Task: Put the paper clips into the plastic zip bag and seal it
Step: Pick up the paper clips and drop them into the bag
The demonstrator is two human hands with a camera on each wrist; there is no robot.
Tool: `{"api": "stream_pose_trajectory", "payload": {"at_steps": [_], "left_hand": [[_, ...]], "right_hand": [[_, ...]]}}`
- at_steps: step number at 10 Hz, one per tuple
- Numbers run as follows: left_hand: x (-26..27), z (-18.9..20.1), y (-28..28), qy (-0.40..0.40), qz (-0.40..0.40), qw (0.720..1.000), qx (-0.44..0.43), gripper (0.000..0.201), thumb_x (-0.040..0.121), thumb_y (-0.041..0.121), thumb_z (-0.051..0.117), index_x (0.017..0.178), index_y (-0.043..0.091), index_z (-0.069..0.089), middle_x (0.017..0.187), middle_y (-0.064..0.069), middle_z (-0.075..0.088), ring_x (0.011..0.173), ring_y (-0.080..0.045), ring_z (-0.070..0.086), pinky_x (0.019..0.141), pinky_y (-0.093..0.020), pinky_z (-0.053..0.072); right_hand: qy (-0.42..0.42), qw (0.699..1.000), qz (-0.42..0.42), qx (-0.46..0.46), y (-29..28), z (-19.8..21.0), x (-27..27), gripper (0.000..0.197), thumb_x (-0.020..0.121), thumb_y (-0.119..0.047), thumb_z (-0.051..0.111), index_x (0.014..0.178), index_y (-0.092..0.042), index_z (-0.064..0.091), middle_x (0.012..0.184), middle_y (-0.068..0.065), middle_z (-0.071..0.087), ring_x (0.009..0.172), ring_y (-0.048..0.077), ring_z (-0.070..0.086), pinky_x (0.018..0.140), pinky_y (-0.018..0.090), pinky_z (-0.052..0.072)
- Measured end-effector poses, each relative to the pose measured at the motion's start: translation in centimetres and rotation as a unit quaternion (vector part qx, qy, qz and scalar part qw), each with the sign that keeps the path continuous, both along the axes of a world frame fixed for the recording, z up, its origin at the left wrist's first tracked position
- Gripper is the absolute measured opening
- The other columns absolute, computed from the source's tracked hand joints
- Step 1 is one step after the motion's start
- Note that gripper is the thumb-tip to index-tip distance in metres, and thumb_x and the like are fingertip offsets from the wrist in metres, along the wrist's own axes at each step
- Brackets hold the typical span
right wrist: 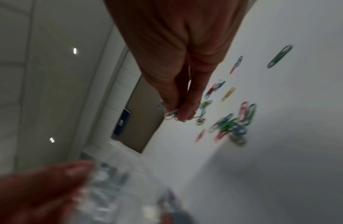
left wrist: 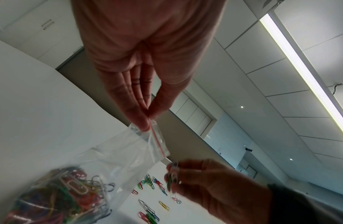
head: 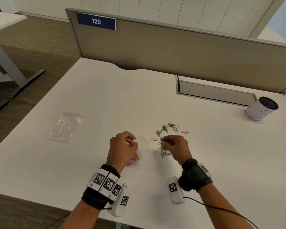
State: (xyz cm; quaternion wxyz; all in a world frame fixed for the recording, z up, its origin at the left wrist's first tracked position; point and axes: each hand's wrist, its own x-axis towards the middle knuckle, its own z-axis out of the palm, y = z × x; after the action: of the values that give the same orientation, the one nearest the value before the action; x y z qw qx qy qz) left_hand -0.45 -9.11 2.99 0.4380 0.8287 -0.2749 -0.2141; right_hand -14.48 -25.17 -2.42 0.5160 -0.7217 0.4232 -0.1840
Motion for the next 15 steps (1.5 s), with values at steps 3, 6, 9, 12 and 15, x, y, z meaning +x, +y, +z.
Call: {"api": "stream_pose_trajectory", "payload": {"at_steps": [3,6,9,12,15], "left_hand": [[0.0,0.2,-0.3,0.008,-0.004,1.0,-0.005,0.008,0.081,0.009,0.069,0.089,0.01,0.068,0.082,-0.009,0.071,0.069,-0.023,0.072,0.072,-0.04,0.062],[0.3,0.4,0.0,-0.003,-0.002,1.0,-0.017,0.008,0.08,0.004,0.066,0.086,0.009,0.068,0.076,-0.009,0.071,0.065,-0.022,0.072,0.069,-0.04,0.062],[-0.4,0.4,-0.5,0.011,-0.012,1.0,-0.018,0.008,0.083,0.007,0.066,0.091,0.007,0.067,0.08,-0.01,0.071,0.068,-0.024,0.073,0.071,-0.041,0.062],[-0.6,-0.3,-1.0,0.02,-0.021,0.999,-0.038,0.005,0.08,0.006,0.068,0.085,0.008,0.068,0.074,-0.01,0.071,0.063,-0.021,0.073,0.069,-0.041,0.062],[-0.7,-0.4,-1.0,0.02,-0.023,0.999,-0.037,0.005,0.08,0.006,0.069,0.085,0.008,0.068,0.075,-0.01,0.072,0.063,-0.021,0.073,0.07,-0.041,0.062]], "right_hand": [[-0.188,0.957,0.08,0.204,4.3,4.1,2.8,0.014,0.083,-0.001,0.067,0.096,0.003,0.07,0.086,0.014,0.072,0.081,0.024,0.07,0.081,0.033,0.059],[0.114,0.97,0.175,-0.121,5.7,4.0,4.5,0.027,0.09,-0.004,0.056,0.115,-0.004,0.065,0.111,0.014,0.071,0.1,0.024,0.068,0.087,0.029,0.054],[0.062,0.969,0.21,-0.114,5.2,5.5,3.3,0.024,0.089,0.001,0.054,0.105,-0.011,0.067,0.11,0.007,0.072,0.104,0.015,0.067,0.091,0.029,0.055],[0.24,0.964,0.078,-0.082,1.1,1.6,-5.3,0.032,0.071,-0.014,0.081,0.094,-0.013,0.06,0.095,0.004,0.06,0.08,0.02,0.057,0.066,0.022,0.044],[0.368,0.928,0.067,-0.009,2.4,-2.3,-6.5,0.05,0.058,-0.014,0.089,0.086,-0.013,0.048,0.092,0.013,0.062,0.078,0.031,0.062,0.064,0.036,0.054]]}}
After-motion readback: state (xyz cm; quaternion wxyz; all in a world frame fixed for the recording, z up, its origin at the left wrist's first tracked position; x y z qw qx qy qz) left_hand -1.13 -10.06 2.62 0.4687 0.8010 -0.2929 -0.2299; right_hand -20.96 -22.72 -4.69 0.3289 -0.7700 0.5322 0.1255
